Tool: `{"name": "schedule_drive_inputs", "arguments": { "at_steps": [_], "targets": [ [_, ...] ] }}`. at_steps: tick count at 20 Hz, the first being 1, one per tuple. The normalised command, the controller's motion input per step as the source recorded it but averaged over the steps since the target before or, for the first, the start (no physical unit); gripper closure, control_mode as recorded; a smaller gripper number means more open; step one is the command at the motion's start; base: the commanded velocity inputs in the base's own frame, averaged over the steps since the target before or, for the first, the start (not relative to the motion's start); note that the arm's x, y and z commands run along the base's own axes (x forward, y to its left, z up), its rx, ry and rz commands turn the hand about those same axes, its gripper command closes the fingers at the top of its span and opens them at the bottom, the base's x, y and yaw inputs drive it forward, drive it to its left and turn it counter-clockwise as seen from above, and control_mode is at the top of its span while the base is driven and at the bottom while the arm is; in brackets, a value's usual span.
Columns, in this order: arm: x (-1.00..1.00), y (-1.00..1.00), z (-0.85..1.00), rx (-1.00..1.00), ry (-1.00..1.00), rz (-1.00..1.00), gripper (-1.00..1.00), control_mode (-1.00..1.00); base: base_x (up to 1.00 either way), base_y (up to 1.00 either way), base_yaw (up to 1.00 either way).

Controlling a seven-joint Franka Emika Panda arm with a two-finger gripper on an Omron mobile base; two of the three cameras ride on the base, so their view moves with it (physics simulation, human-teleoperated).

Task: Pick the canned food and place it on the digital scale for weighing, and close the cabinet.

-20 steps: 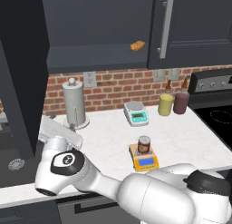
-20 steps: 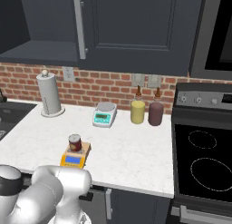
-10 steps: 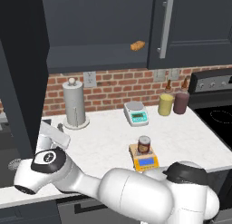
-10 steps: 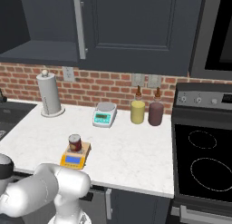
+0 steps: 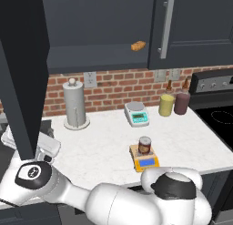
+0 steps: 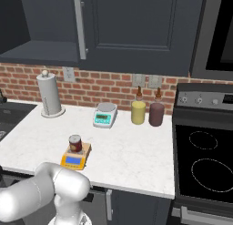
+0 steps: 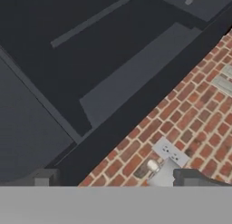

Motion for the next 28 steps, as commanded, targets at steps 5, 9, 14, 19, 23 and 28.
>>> {"name": "schedule_drive_inputs", "arguments": {
  "at_steps": [5, 9, 14, 19, 23, 28],
  "targets": [
    [0.00, 0.19, 0.17, 0.00, -0.03, 0.00, -1.00, -1.00, 0.00, 0.00, 0.00],
    [-0.12, 0.04, 0.29, 0.00, -0.14, 0.00, -1.00, -1.00, 0.00, 0.00, 0.00],
    [-0.30, 0.00, 0.34, 0.03, -0.18, 0.00, -1.00, -1.00, 0.00, 0.00, 0.00],
    [-0.43, -0.08, 0.37, 0.07, -0.20, 0.00, -1.00, -1.00, 0.00, 0.00, 0.00],
    [-0.34, -0.14, 0.45, 0.07, -0.15, 0.05, -1.00, -1.00, 0.00, 0.00, 0.00],
    [-0.09, -0.18, 0.39, 0.05, -0.11, 0.08, -1.00, -1.00, 0.00, 0.00, 0.00]
  ]
}}
